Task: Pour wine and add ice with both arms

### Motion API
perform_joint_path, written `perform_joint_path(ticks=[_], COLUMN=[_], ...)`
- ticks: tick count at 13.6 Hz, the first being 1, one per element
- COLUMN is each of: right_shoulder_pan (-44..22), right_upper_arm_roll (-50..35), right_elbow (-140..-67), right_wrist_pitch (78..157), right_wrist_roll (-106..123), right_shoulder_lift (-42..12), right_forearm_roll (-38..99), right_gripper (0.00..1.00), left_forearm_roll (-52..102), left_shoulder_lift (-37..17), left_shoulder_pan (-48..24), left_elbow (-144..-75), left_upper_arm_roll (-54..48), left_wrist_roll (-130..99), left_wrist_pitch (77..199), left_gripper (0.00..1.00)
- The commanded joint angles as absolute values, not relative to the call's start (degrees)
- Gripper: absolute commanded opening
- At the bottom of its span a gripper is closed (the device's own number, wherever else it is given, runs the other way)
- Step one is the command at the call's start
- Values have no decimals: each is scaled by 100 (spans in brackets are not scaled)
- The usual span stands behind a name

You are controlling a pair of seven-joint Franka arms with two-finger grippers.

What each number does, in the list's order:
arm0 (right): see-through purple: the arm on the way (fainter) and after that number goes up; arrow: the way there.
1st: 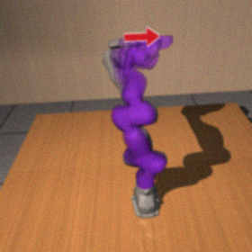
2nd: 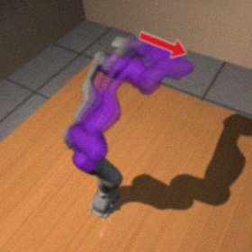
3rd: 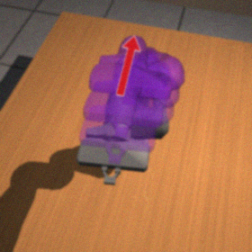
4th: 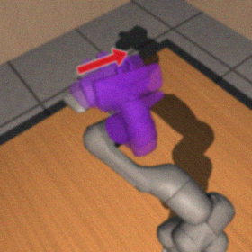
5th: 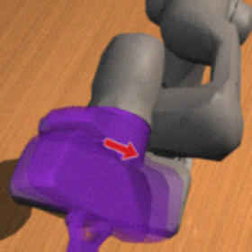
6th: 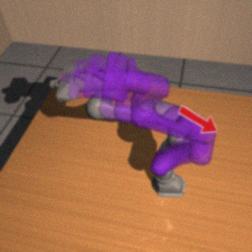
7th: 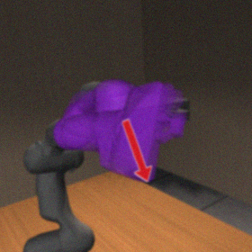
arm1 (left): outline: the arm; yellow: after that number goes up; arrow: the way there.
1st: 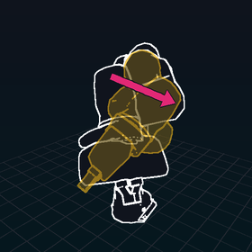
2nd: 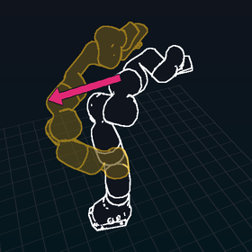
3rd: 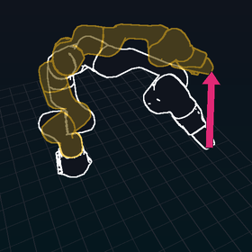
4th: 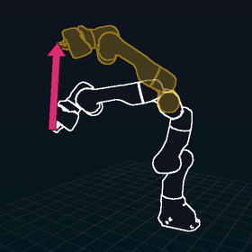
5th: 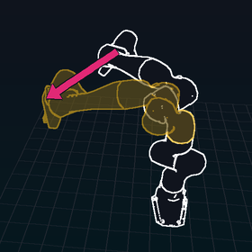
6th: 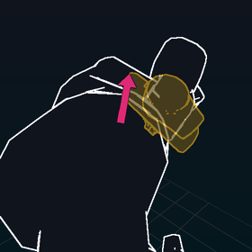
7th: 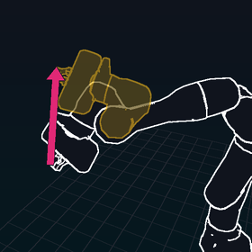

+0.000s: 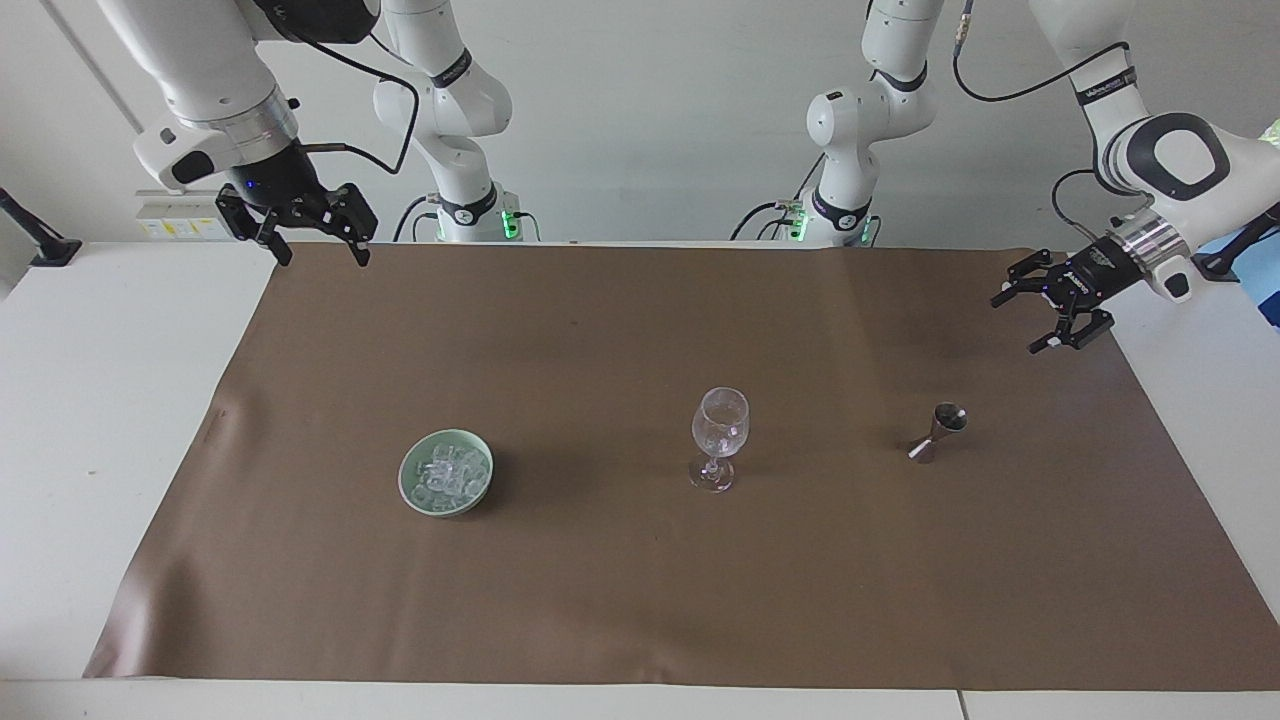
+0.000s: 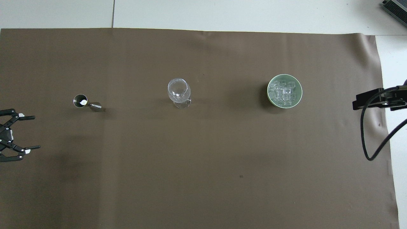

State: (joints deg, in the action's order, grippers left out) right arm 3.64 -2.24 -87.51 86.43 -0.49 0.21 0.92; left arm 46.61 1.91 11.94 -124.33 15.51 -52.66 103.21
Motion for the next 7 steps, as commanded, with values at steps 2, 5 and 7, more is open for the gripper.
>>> perform_joint_path(ticks=[2, 5, 7], right_shoulder_pan=[413, 413, 413], right_upper_arm_roll=[-246, -246, -246], right_elbow=[-8868, -8868, -8868], right_wrist_pitch=[8666, 8666, 8666], right_wrist_roll=[-18, -18, -18], right_shoulder_lift=[114, 114, 114], right_forearm_roll=[141, 141, 141], right_gripper=[100, 100, 100], left_forearm_roll=[5272, 5448, 5563], left_shoulder_lift=[167, 80, -17], left_shoulder_pan=[897, 853, 853], left_elbow=[-12910, -13052, -13052], left_upper_arm_roll=[1644, 1635, 1635], left_wrist_roll=[-5124, -4914, -4860], left_wrist_pitch=[11002, 11214, 11416], left_gripper=[100, 100, 100])
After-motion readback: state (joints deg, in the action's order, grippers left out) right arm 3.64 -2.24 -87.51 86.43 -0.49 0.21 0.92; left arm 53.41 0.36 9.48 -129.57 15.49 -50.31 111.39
